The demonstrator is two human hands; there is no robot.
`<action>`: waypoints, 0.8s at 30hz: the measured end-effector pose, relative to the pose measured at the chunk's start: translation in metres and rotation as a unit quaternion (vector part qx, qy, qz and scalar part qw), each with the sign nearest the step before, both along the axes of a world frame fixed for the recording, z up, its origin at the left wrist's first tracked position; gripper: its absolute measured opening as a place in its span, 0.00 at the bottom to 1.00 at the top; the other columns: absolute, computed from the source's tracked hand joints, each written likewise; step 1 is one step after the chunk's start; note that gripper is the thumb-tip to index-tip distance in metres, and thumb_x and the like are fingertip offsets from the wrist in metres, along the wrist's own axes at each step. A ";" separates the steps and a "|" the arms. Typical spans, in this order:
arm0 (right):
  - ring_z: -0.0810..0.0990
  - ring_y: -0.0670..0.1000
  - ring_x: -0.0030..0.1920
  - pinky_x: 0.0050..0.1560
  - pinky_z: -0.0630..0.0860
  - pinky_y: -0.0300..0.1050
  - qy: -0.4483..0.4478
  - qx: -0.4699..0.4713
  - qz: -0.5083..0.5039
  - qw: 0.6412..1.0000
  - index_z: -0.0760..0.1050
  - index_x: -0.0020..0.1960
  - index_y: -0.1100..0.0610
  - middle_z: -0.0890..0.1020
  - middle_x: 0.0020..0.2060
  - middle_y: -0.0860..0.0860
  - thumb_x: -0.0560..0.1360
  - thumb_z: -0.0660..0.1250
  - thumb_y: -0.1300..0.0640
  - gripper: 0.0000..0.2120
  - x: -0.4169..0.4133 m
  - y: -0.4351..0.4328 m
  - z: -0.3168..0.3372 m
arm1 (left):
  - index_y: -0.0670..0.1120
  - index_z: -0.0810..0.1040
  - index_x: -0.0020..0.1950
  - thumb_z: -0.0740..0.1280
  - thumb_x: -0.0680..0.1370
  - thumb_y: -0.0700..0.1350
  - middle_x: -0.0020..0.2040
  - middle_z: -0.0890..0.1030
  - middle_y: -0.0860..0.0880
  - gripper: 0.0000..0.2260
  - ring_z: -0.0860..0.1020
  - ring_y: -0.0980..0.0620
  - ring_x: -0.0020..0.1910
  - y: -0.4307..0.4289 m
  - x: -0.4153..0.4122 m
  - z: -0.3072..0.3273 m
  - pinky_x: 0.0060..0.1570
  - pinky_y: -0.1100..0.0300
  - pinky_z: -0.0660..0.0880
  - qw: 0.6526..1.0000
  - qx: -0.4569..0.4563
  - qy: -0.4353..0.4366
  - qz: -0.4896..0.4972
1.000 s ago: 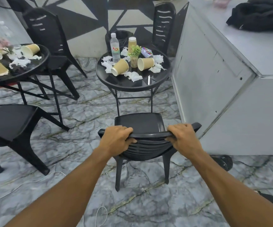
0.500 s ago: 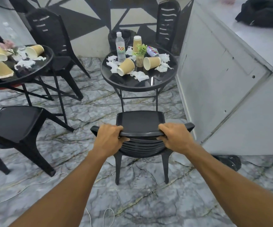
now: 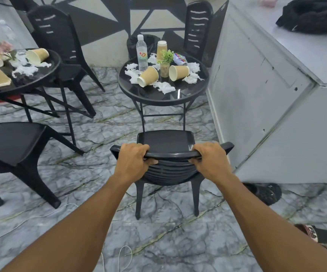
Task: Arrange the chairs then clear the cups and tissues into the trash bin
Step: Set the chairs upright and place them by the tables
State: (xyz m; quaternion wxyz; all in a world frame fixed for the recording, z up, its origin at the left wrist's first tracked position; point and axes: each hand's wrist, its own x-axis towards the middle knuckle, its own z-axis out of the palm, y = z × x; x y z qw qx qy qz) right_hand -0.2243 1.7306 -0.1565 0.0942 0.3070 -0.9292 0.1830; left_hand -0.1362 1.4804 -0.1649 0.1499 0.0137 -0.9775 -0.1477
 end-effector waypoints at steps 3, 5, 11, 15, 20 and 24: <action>0.76 0.56 0.34 0.41 0.69 0.47 -0.008 -0.007 -0.003 1.000 0.74 0.36 0.57 0.78 0.30 0.51 0.65 0.77 0.58 0.11 0.010 0.001 -0.005 | 0.46 0.73 0.31 0.79 0.68 0.57 0.25 0.72 0.53 0.20 0.70 0.51 0.26 -0.004 0.003 0.002 0.32 0.54 0.70 1.000 -0.016 -0.003 -0.014; 0.74 0.56 0.34 0.43 0.72 0.52 0.007 0.001 0.006 1.000 0.73 0.36 0.57 0.77 0.30 0.51 0.65 0.77 0.58 0.12 0.020 0.002 -0.011 | 0.46 0.73 0.31 0.79 0.68 0.57 0.25 0.72 0.53 0.21 0.69 0.51 0.25 -0.004 0.008 -0.001 0.32 0.55 0.70 1.000 -0.024 0.003 -0.011; 0.75 0.56 0.38 0.44 0.71 0.52 -0.009 0.040 0.023 0.999 0.70 0.36 0.53 0.78 0.33 0.50 0.66 0.77 0.54 0.15 -0.005 0.009 0.000 | 0.46 0.73 0.33 0.76 0.69 0.58 0.27 0.73 0.52 0.19 0.73 0.47 0.30 0.009 0.006 -0.003 0.39 0.50 0.72 0.999 -0.022 -0.005 0.026; 0.76 0.55 0.40 0.48 0.70 0.52 -0.017 0.024 -0.028 0.999 0.75 0.38 0.54 0.79 0.34 0.50 0.64 0.77 0.53 0.11 0.004 -0.006 -0.004 | 0.46 0.75 0.36 0.76 0.70 0.58 0.30 0.76 0.52 0.18 0.75 0.48 0.33 -0.002 0.003 -0.001 0.41 0.50 0.73 0.999 -0.017 -0.018 0.026; 0.76 0.56 0.46 0.53 0.69 0.50 -0.052 0.044 -0.053 0.996 0.76 0.43 0.53 0.80 0.39 0.51 0.63 0.76 0.51 0.13 0.012 -0.006 0.008 | 0.51 0.73 0.45 0.73 0.70 0.61 0.39 0.79 0.53 0.17 0.77 0.49 0.42 0.001 0.004 0.009 0.53 0.47 0.74 0.994 -0.016 -0.104 0.017; 0.75 0.55 0.56 0.67 0.62 0.57 -0.104 0.114 -0.048 0.987 0.76 0.53 0.49 0.80 0.48 0.49 0.64 0.73 0.44 0.20 0.029 -0.025 0.024 | 0.51 0.72 0.63 0.73 0.69 0.63 0.50 0.75 0.54 0.28 0.73 0.48 0.54 -0.005 0.011 0.020 0.62 0.48 0.68 0.986 0.037 -0.157 -0.035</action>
